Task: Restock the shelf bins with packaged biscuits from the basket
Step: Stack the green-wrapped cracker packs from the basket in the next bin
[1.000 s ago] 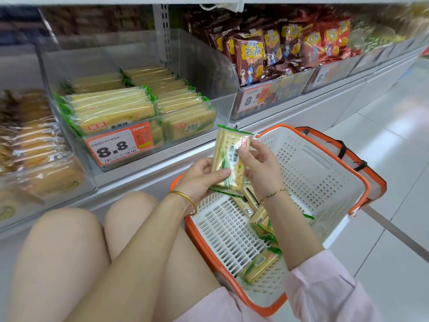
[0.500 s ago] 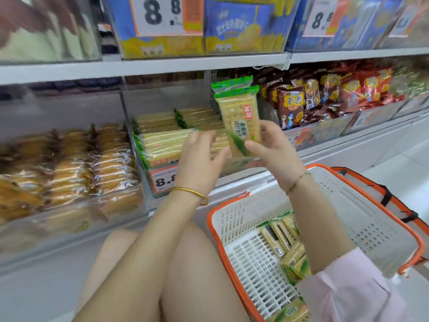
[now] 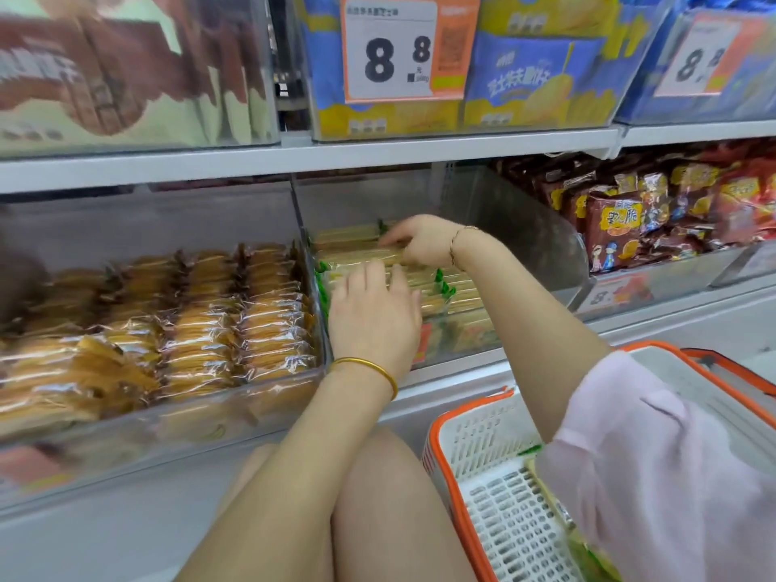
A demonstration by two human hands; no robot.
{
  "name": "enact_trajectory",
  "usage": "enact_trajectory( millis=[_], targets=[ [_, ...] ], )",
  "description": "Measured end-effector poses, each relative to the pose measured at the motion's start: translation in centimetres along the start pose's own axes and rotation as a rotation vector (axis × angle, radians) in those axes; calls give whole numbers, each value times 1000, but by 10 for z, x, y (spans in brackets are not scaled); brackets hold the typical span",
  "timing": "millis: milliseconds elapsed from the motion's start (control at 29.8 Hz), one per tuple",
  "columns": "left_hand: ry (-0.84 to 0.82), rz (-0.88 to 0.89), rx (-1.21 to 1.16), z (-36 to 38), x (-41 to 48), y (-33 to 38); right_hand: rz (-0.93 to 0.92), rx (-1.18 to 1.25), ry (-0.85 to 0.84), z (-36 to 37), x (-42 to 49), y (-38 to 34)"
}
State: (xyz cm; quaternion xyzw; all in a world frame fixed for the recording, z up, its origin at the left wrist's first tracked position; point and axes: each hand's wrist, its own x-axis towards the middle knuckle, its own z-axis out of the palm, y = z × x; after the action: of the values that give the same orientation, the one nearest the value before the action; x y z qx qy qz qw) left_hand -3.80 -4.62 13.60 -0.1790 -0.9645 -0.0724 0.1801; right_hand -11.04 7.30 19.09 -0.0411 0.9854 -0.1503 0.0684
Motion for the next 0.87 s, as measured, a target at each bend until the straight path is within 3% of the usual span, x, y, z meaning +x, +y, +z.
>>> enact_trajectory(
  millis=[235,436,871],
  targets=[
    [27,21,32,-1,0,1,25,107,-76,10,-9,-6],
    [-50,31,11,0,-1,1,101,299,58,6,-17,0],
    [2,38,-31,-1,-13,17,102,459,262,11,-32,20]
  ],
)
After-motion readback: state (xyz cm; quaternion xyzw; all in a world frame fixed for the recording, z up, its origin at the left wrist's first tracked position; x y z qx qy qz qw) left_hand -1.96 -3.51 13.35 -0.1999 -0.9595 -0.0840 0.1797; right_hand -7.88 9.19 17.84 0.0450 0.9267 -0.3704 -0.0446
